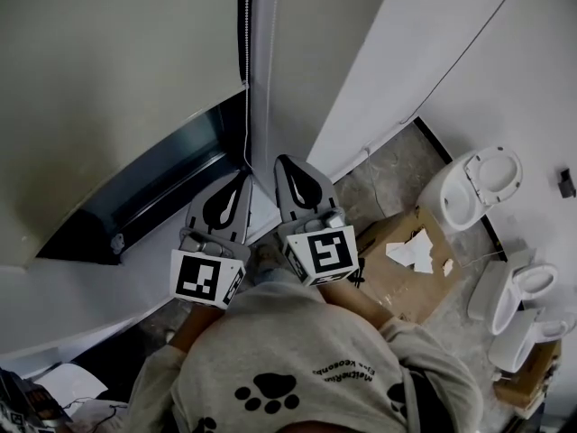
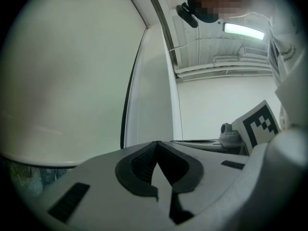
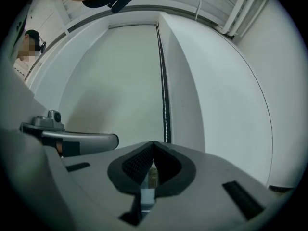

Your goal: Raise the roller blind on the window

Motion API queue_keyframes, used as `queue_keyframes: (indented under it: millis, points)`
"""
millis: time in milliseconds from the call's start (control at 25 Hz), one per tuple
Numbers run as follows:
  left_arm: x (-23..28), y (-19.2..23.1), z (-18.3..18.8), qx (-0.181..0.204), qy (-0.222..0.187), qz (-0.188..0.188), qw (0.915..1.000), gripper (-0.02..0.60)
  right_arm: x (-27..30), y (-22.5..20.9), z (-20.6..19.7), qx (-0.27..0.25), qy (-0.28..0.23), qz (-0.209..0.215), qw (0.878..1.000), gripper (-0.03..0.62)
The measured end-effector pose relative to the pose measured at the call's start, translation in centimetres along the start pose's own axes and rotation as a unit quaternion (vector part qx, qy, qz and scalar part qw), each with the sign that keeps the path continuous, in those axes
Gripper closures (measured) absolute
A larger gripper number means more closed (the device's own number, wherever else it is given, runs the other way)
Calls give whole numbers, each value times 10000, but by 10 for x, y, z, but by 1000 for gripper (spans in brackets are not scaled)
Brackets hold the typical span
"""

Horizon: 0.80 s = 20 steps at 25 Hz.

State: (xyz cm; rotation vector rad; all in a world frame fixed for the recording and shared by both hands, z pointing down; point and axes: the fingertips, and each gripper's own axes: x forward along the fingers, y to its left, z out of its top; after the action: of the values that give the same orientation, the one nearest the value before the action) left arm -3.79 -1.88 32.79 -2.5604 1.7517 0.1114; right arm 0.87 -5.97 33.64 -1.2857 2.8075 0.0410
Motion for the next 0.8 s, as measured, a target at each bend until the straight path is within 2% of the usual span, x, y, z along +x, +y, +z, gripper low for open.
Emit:
queue_keyframes:
  millis: [400,640,800]
  points:
    - [61,43,-1,14,-12,180,9998,575,69,-22,-4,8,73,270,9996,585]
    - [82,63,2,-13,-4,147,9999,575,92,-29,1,-54,106,71,9999,585]
    - [93,69,3,-50,-33,-75,10000,575,100,-32,2,70,55,-159,9998,583]
